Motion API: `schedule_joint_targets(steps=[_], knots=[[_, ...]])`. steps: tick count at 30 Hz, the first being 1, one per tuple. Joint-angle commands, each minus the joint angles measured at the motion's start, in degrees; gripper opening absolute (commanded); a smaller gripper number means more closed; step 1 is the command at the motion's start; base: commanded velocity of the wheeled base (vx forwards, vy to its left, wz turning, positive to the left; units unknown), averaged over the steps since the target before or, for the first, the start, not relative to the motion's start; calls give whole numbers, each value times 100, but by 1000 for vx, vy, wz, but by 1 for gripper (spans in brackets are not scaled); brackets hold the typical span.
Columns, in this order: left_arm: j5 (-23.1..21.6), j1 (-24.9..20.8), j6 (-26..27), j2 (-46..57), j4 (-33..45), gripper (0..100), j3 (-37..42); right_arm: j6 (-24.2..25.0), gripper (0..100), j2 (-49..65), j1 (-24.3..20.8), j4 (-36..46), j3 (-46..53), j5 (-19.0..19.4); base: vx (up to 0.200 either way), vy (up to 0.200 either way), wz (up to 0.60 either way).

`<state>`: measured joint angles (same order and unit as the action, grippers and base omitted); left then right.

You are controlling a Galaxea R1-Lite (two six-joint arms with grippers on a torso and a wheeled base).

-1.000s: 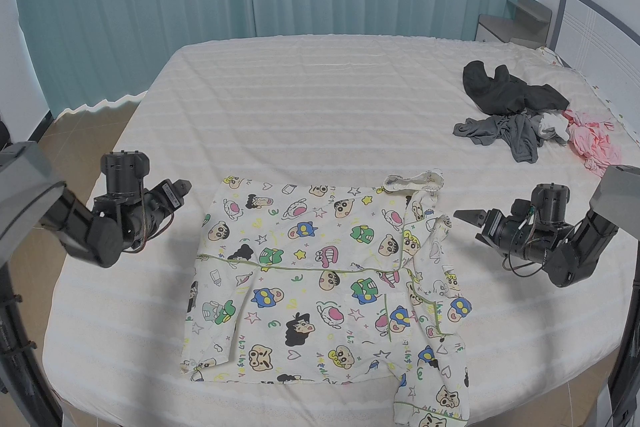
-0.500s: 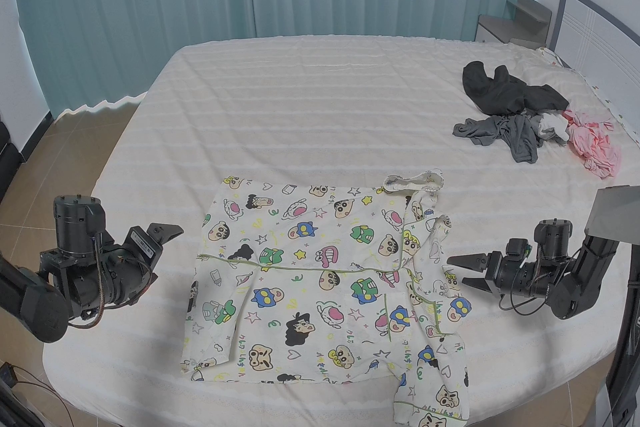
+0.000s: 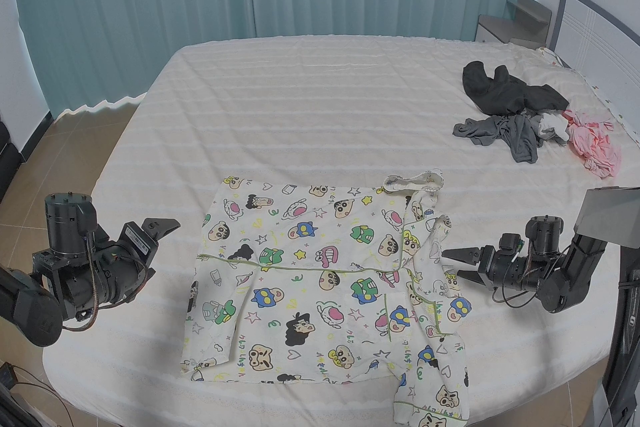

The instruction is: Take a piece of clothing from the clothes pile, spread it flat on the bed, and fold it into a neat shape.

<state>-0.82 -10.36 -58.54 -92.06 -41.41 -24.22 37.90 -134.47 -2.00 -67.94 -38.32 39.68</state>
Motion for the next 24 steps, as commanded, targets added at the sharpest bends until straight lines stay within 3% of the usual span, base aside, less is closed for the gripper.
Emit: schedule_joint_targets(steps=[1,18,19,24], knots=[[3,-1,0,-5,1,100,5,-2,100,-123,15,0,-80,13,0,0,0],[29,-1,0,-5,-7,100,5,7,100,-246,-160,316,-378,22,0,0,0],[29,-1,0,-5,1,100,5,7,0,-246,-169,316,-387,22,0,0,0],[38,-1,0,-5,-7,100,5,24,0,-263,-231,325,-458,-4,0,0,0]])
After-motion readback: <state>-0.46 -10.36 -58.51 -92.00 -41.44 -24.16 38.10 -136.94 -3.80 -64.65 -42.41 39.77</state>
